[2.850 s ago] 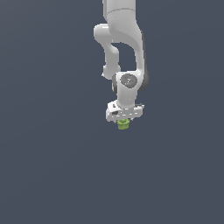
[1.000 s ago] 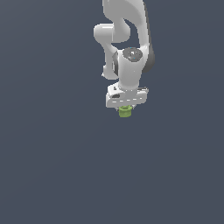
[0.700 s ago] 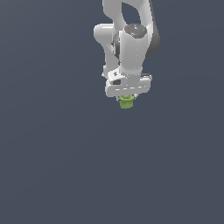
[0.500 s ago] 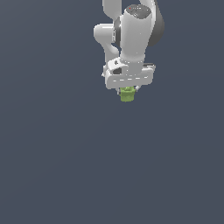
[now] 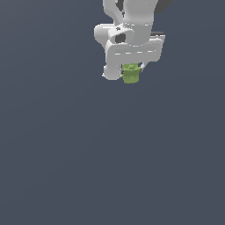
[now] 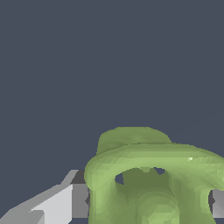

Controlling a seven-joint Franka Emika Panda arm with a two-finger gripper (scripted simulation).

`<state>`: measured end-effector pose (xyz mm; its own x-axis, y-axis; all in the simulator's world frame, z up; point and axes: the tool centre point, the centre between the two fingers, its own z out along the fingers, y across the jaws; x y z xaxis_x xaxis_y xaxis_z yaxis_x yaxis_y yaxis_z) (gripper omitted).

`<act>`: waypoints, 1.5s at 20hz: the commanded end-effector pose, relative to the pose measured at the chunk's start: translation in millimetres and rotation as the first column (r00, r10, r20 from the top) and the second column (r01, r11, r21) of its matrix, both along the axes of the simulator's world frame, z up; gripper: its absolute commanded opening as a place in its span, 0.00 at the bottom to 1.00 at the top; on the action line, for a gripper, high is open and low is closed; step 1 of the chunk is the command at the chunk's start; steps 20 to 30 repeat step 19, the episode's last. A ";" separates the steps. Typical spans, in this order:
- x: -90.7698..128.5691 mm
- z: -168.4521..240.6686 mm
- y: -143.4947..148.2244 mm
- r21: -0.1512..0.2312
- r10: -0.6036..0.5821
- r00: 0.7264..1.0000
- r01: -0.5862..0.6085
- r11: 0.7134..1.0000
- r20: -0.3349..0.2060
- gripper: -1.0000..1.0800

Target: Pick up the object and move it to a goal position.

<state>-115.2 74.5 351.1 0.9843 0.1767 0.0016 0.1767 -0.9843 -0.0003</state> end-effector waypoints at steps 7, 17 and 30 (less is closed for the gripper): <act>-4.4 53.9 1.2 0.000 -0.001 1.000 0.001 1.000 -0.002 0.00; -3.9 68.6 1.6 -0.001 -0.001 1.000 0.001 1.000 -0.002 0.00; -3.7 67.7 1.6 -0.001 -0.001 1.000 0.001 1.000 -0.002 0.00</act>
